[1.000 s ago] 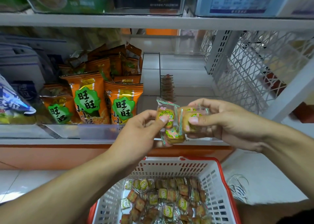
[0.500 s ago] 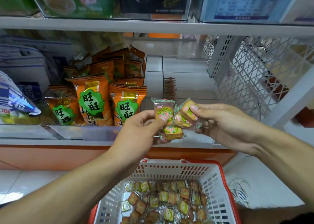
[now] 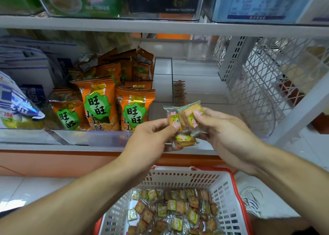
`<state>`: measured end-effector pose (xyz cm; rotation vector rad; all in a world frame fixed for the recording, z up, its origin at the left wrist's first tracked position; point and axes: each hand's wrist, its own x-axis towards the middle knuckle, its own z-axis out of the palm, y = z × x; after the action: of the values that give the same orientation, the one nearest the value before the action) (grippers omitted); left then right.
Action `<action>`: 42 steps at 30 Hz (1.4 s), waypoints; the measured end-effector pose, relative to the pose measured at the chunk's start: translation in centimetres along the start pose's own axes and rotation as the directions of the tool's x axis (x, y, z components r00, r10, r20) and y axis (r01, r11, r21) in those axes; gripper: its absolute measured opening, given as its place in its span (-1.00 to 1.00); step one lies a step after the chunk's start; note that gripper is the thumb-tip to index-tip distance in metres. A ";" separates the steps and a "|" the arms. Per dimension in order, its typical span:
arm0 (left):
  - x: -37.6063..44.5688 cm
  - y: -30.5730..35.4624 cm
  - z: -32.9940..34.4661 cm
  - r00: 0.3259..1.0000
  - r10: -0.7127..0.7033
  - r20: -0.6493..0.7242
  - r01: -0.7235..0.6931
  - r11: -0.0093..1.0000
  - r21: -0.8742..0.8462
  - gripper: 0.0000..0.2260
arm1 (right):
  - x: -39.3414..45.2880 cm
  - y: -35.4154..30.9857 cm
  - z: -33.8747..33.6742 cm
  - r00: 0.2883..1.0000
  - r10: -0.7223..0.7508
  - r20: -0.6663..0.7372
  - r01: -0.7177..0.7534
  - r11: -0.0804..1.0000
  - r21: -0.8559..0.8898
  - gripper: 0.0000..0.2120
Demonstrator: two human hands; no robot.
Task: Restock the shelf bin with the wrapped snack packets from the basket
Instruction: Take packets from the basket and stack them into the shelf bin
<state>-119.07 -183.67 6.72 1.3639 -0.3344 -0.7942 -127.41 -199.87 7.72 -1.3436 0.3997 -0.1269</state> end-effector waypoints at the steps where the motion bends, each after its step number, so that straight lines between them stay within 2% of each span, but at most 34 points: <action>1: 0.0 0.0 0.1 1.000 -0.006 -0.001 0.006 1.000 -0.012 -0.82 | 0.0 0.4 0.3 0.999 -0.011 -0.032 0.010 1.000 -0.010 -0.73; 7: -0.1 0.1 0.1 0.997 0.030 0.076 -0.029 0.999 -0.018 -0.80 | -0.4 0.7 0.9 0.995 -0.103 -0.001 0.103 0.993 -0.062 -0.72; 11: -0.3 0.3 0.0 0.997 0.079 0.020 -0.080 0.995 0.058 -0.62 | -0.4 -0.9 0.3 0.985 -0.169 0.020 0.169 0.986 -0.006 -0.66; 15: -0.2 0.7 -0.5 0.996 0.080 -0.048 -0.080 0.997 -0.001 -0.51 | -0.4 -2.7 -1.4 0.985 -0.079 0.154 0.083 0.996 -0.015 -0.67; 19: 0.0 0.8 -0.8 0.992 0.081 -0.095 -0.093 0.987 -0.129 -0.60 | -0.3 -2.5 -1.9 0.986 0.063 0.152 -0.061 0.998 -0.015 -0.62; 22: 0.1 0.7 -0.8 0.990 0.076 -0.121 -0.093 0.986 -0.140 -0.66 | -0.3 -2.6 -1.5 0.991 0.065 0.121 -0.077 0.992 0.103 -0.61; 26: 0.1 0.7 -0.6 0.961 0.161 -0.224 -0.194 0.972 -0.132 -0.71 | -0.3 -2.7 -0.8 0.997 0.071 0.037 -0.079 0.939 0.335 -0.58; 29: 0.2 0.4 -0.4 0.918 0.246 -0.312 -0.287 0.954 -0.090 -0.73 | -0.6 -1.8 0.4 0.996 0.094 -0.002 -0.085 0.913 0.399 -0.58; 31: 0.2 0.3 -0.1 0.899 0.296 -0.323 -0.331 0.942 -0.059 -0.73 | -0.9 -0.9 1.5 0.995 0.103 0.000 -0.093 0.891 0.444 -0.60; 35: 0.1 -0.2 0.6 0.882 0.365 -0.299 -0.377 0.926 0.018 -0.78 | -1.5 0.1 2.7 0.992 0.120 0.037 -0.124 0.880 0.459 -0.65; 39: 0.2 -0.2 0.7 0.900 0.378 -0.218 -0.373 0.926 0.061 -0.88 | -1.0 -0.6 2.4 0.989 0.146 0.017 -0.138 0.885 0.444 -0.63; 42: 0.2 -0.2 0.9 0.878 0.464 -0.115 -0.410 0.855 0.318 -0.55 | -0.6 -1.1 2.2 0.989 0.148 -0.002 -0.131 0.881 0.455 -0.60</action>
<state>-119.59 -184.43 6.69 1.5406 -0.6044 -0.2340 -127.05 -197.94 9.22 -0.8463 0.4641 -0.1164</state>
